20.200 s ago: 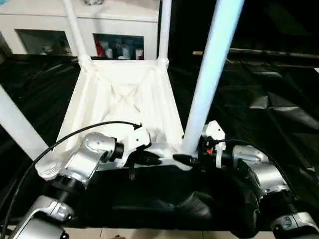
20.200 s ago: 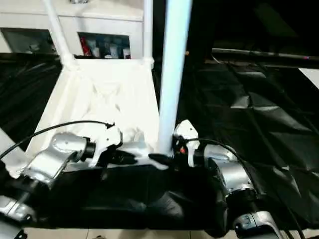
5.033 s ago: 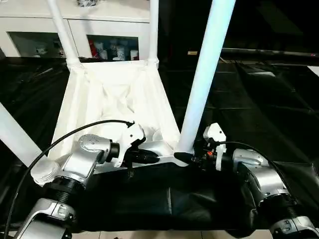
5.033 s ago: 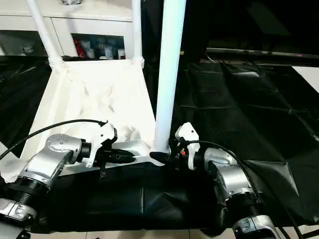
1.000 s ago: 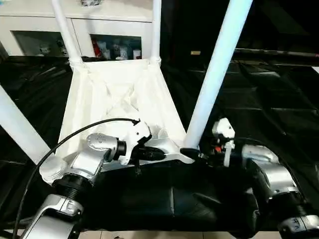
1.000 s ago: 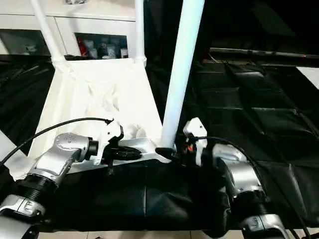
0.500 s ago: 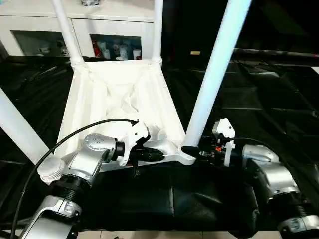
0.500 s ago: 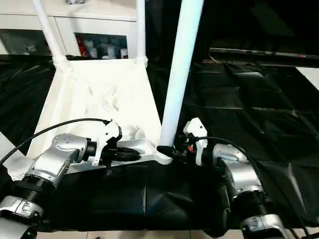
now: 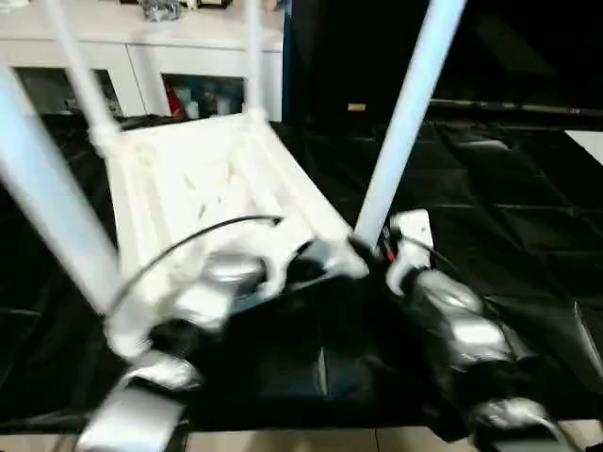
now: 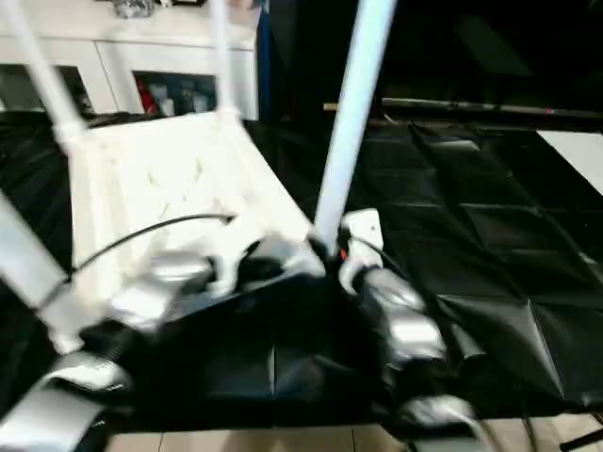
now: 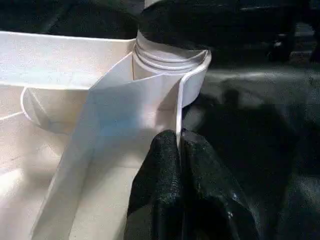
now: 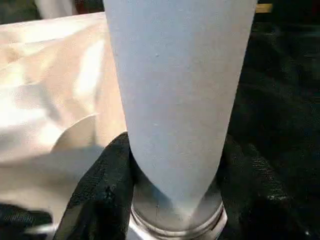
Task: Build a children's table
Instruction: Rotate leg to tighten
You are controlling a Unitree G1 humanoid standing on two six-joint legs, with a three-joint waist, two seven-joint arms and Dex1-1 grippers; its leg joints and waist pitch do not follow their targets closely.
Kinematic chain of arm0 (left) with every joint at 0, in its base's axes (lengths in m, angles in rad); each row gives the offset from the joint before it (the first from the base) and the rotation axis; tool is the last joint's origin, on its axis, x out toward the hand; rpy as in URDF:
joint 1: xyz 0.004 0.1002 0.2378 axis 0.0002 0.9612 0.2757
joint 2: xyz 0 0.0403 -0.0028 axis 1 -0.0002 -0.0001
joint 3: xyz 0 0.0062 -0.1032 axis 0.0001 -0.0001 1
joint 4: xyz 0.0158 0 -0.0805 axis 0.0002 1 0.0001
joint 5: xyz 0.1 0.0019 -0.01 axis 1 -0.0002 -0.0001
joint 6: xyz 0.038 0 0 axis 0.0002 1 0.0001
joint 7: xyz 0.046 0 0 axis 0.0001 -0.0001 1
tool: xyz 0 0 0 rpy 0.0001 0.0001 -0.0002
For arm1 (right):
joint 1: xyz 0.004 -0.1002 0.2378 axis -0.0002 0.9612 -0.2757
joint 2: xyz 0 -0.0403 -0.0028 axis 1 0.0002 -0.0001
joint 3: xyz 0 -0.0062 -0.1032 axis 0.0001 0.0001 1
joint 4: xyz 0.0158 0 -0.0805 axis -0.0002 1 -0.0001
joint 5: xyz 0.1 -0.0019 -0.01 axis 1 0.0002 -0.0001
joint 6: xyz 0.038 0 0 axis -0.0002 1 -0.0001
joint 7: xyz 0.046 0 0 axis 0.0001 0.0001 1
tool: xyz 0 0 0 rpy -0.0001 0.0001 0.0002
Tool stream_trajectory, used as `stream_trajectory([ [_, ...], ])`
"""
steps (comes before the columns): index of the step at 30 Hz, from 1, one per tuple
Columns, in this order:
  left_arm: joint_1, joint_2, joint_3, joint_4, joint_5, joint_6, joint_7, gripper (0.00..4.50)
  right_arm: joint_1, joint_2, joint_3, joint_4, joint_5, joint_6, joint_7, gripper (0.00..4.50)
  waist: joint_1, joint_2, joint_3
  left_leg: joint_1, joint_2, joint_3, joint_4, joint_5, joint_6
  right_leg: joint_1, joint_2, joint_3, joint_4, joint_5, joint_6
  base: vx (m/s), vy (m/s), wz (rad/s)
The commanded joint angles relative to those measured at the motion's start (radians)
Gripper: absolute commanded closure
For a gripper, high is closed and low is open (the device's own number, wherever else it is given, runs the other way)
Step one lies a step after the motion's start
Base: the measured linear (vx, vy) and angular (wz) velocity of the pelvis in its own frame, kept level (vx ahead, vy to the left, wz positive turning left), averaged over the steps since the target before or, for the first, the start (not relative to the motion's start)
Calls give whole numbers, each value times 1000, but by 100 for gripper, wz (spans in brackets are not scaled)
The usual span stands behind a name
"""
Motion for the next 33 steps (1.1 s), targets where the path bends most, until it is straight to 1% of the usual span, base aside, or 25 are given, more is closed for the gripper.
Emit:
stream_trajectory([
  [1, 6, -33, -23, 49, 10, -6, 51, 450, 4, 55, 48, 61, -14, 42, -14, 252, 2, 1, -35, 2, 41, -27, -76, -311, 2, 21, -52, 38, -99, -342, -137, 0, 0, 0],
  [2, 6, -34, -31, 52, 17, -10, 51, 450, -1, 61, 63, 63, -27, 31, -12, 252, 1, -1, -37, -1, 40, -28, -77, -305, 2, 25, -51, 36, -96, -321, -141, 0, 0, 0],
  [3, 4, -34, -34, 60, 25, -17, 50, 450, -5, 66, 73, 65, -38, 10, -6, 252, 3, -3, -37, -1, 40, -27, -75, -304, 6, 25, -51, 37, -95, -304, -144, 0, 0, 0],
  [7, 10, -1, -33, 55, 18, -5, 2, 450, -1, 36, 47, 36, -4, -40, 84, 252, 5, -7, -37, -1, 40, -25, -75, -306, 20, 27, -54, 37, -96, -304, -150, 0, 0, 0],
  [8, 10, 0, -33, 54, 18, -5, -1, 450, 0, 34, 47, 35, -3, -42, 86, 217, 5, -7, -37, -1, 40, -25, -75, -306, 20, 27, -54, 37, -96, -304, -150, 0, 0, 0],
  [10, 16, 21, -35, 38, 15, 9, -34, 450, 9, 3, 47, 10, 11, -49, 151, 182, 5, -7, -37, -2, 41, -25, -75, -301, 29, 29, -53, 37, -95, -296, -154, 0, 0, 0],
  [11, 17, 22, -35, 37, 14, 10, -36, 450, 9, 2, 47, 9, 12, -49, 155, 180, 6, -8, -37, -5, 41, -25, -74, -296, 34, 30, -54, 37, -94, -289, -157, 0, 0, 0],
  [12, 24, 44, -39, 19, 9, 30, -72, 450, 19, -37, 55, -14, 13, -51, 220, 173, 8, -7, -37, -4, 43, -24, -74, -283, 37, 30, -54, 37, -93, -274, -163, 0, 0, 0],
  [13, 30, 66, -47, 4, 7, 41, -109, 450, 28, -70, 59, -37, 24, -38, 285, 173, 9, -6, -38, -4, 43, -23, -73, -277, 40, 32, -53, 36, -92, -260, -167, 0, 0, 0],
  [14, 35, 82, -53, -7, 6, 47, -137, 450, 33, -91, 60, -53, 35, -25, 324, 160, 11, -8, -39, -6, 43, -23, -71, -269, 46, 34, -53, 36, -90, -245, -171, 0, 0, 0],
  [15, 42, 101, -60, -20, 5, 53, -169, 450, 38, -115, 60, -72, 48, -6, 365, 149, 10, -7, -39, -10, 45, -25, -71, -242, 58, 38, -53, 35, -85, -204, -183, 0, 0, 0],
  [16, 47, 115, -64, -33, 1, 57, -196, 450, 42, -136, 67, -85, 54, 11, 404, 142, 9, -7, -40, -12, 44, -24, -71, -235, 62, 38, -52, 35, -83, -193, -187, 0, 0, 0],
  [17, 51, 123, -66, -43, -2, 61, -212, 450, 45, -150, 72, -95, 59, 23, 431, 129, 7, 0, -39, -12, 45, -24, -71, -225, 63, 38, -51, 34, -81, -177, -199, 0, 0, 0],
  [19, 57, 138, -72, -56, -5, 61, -239, 450, 50, -173, 81, -106, 61, 30, 469, 129, 8, -3, -42, -7, 47, -22, -67, -215, 60, 37, -51, 35, -78, -145, -217, 0, 0, 0],
  [20, 67, 162, -80, -77, -12, 59, -285, 450, 58, -204, 92, -121, 69, 45, 527, 129, 7, -3, -43, -6, 46, -20, -65, -205, 62, 37, -50, 35, -76, -123, -224, 0, 0, 0],
  [21, 84, 199, -93, -114, -25, 53, -358, 450, 68, -245, 106, -140, 83, 61, 605, 129, 9, -4, -43, -8, 46, -20, -63, -185, 74, 42, -49, 35, -71, -76, -240, 0, 0, 0],
  [23, 104, 233, -103, -162, -46, 63, -428, 450, 73, -270, 111, -158, 94, 75, 661, 129, 8, -3, -42, -9, 48, -20, -63, -182, 84, 43, -51, 34, -67, -59, -255, 0, 0, 0],
  [24, 117, 251, -109, -191, -61, 70, -465, 450, 75, -281, 114, -168, 100, 82, 690, 129, 8, -1, -41, -4, 48, -17, -63, -195, 81, 38, -49, 35, -70, -73, -264, 0, 0, 0],
  [26, 121, 259, -112, -202, -66, 77, -476, 450, 75, -284, 116, -170, 102, 85, 698, 129, 7, -1, -39, -3, 50, -17, -65, -205, 73, 37, -50, 35, -72, -95, -263, 0, 0, 0],
  [27, 131, 272, -113, -224, -76, 90, -494, 450, 74, -290, 120, -175, 109, 94, 725, 129, 7, -6, -38, -3, 50, -17, -67, -215, 64, 37, -51, 35, -73, -122, -259, 0, 0, 0],
  [28, 135, 277, -113, -232, -79, 95, -498, 450, 74, -291, 121, -176, 111, 97, 734, 129, 9, -3, -37, -2, 51, -18, -68, -224, 60, 36, -53, 36, -74, -138, -259, 0, 0, 0],
  [29, 136, 278, -113, -235, -80, 97, -500, 450, 74, -292, 121, -177, 112, 99, 736, 155, 10, 0, -37, 0, 52, -18, -69, -231, 51, 34, -52, 36, -76, -154, -256, 0, 0, 0],
  [30, 137, 279, -113, -236, -80, 98, -500, 450, 74, -293, 121, -178, 113, 100, 737, 155, 11, 0, -37, 1, 52, -18, -69, -231, 47, 33, -51, 37, -75, -152, -254, 0, 0, 0],
  [31, 139, 281, -107, -238, -81, 99, -490, 450, 72, -296, 127, -173, 113, 99, 745, 164, 12, -4, -39, 0, 51, -18, -68, -218, 41, 35, -50, 36, -71, -124, -255, 0, 0, 0],
  [33, 144, 284, -102, -243, -84, 101, -483, 450, 73, -298, 132, -175, 113, 103, 758, 167, 13, -6, -40, -1, 49, -17, -66, -197, 46, 38, -50, 36, -68, -91, -258, 0, 0, 0],
])
